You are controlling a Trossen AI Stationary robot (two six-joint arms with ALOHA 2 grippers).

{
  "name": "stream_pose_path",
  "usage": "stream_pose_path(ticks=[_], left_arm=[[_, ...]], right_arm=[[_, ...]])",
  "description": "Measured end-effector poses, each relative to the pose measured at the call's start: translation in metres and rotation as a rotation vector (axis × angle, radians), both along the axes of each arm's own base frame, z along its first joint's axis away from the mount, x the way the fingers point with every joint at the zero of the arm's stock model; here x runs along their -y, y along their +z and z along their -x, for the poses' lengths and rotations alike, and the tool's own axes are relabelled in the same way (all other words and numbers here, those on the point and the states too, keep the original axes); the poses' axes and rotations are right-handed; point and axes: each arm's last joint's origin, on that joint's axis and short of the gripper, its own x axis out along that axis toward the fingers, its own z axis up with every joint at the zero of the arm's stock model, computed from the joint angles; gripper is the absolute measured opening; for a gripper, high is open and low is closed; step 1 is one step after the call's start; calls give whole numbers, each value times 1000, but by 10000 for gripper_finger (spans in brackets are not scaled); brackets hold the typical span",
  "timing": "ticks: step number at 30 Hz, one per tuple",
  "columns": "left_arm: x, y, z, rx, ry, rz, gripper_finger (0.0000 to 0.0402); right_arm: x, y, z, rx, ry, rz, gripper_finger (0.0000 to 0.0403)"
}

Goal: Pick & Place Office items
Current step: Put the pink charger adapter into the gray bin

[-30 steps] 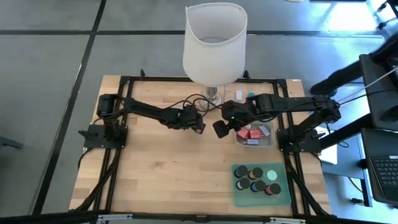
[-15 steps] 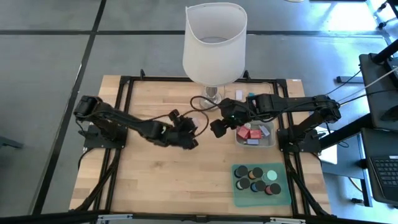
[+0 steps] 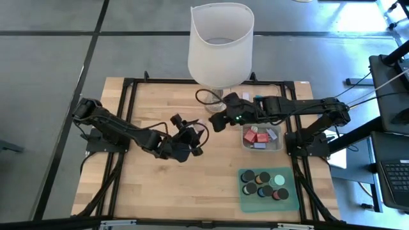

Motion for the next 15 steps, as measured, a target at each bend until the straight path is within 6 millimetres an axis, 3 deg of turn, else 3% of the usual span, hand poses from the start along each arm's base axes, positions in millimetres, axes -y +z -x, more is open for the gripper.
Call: stream_pose_path(ticks=[9, 15], left_arm=[[0, 4, -3, -24, -25, -57, 197], [-4, 6, -4, -43, 3, -112, 198]], right_arm=[[-1, 9, -8, 130, 4, -46, 327], [-7, -1, -17, 121, -18, -86, 327]])
